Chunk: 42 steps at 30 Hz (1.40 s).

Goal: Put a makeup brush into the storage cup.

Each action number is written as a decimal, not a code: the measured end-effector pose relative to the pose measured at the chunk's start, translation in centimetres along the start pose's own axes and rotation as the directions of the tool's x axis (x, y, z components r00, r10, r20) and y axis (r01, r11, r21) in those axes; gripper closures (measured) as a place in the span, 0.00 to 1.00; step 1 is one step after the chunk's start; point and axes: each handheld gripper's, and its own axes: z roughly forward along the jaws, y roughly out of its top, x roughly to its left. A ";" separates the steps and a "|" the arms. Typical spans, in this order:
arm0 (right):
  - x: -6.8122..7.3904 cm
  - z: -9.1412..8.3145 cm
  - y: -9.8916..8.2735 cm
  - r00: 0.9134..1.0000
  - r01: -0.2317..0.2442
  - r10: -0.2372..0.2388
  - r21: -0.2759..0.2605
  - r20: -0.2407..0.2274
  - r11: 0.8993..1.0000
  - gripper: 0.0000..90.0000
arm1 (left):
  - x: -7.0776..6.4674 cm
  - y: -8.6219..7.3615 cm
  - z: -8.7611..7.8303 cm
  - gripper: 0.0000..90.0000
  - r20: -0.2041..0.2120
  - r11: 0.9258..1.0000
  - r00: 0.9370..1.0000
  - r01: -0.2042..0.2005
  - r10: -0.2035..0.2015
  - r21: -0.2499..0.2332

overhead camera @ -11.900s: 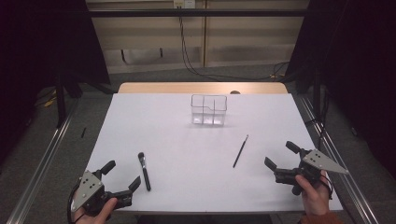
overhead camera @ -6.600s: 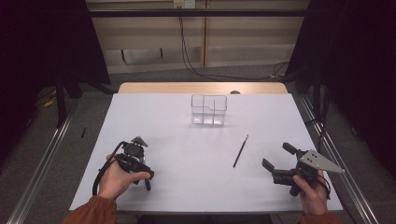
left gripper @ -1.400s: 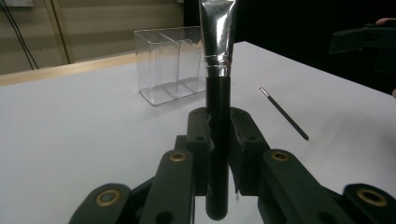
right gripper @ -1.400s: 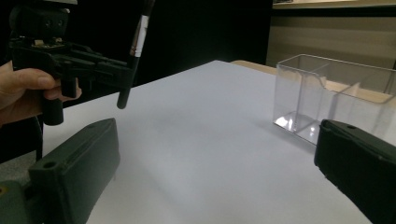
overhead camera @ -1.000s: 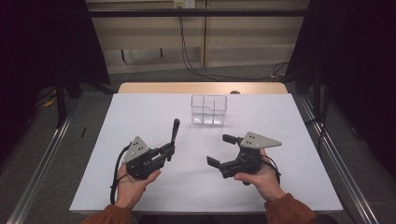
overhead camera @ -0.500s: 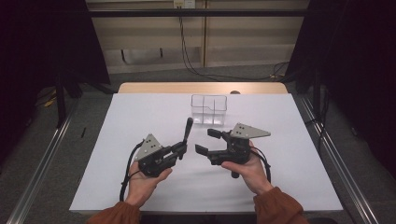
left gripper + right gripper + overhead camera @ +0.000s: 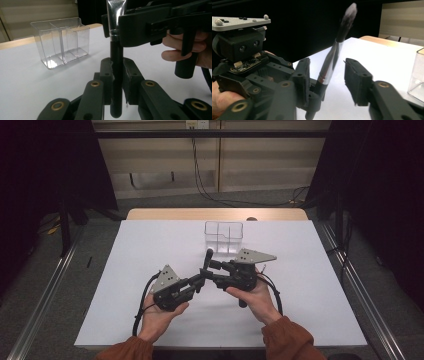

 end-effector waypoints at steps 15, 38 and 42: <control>-0.1 0.3 -0.1 0.998 -0.041 0.042 0.016 -0.044 0.999 0.88 | -0.1 -0.4 0.2 0.88 0.018 1.000 1.000 0.005 -0.005 -0.006; -0.3 -0.1 0.2 0.999 0.006 -0.005 0.012 -0.034 1.000 0.89 | 1.1 -1.1 -1.6 0.46 -0.047 0.996 0.995 0.085 -0.086 -0.017; -0.6 -0.4 0.3 1.000 0.015 -0.015 0.005 -0.022 1.000 0.89 | 1.3 -1.2 -1.9 0.31 -0.074 0.996 0.994 0.082 -0.083 -0.017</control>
